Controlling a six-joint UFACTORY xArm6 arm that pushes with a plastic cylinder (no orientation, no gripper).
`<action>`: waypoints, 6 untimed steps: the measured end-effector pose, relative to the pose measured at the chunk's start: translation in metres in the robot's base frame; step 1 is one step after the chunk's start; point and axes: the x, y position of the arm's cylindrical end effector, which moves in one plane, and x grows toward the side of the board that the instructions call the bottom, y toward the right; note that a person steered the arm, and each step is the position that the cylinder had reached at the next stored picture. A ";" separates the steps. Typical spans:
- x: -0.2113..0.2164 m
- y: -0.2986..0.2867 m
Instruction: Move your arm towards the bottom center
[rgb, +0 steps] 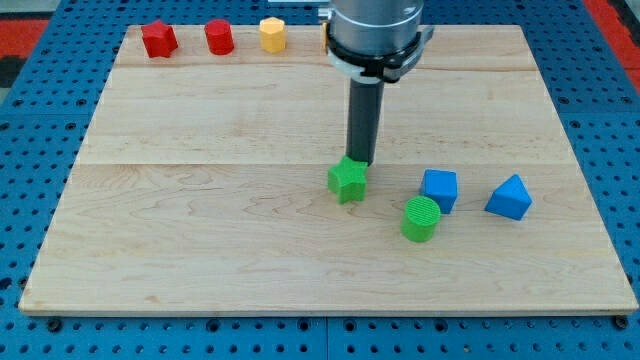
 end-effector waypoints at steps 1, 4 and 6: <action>0.000 0.004; -0.018 0.013; -0.036 0.017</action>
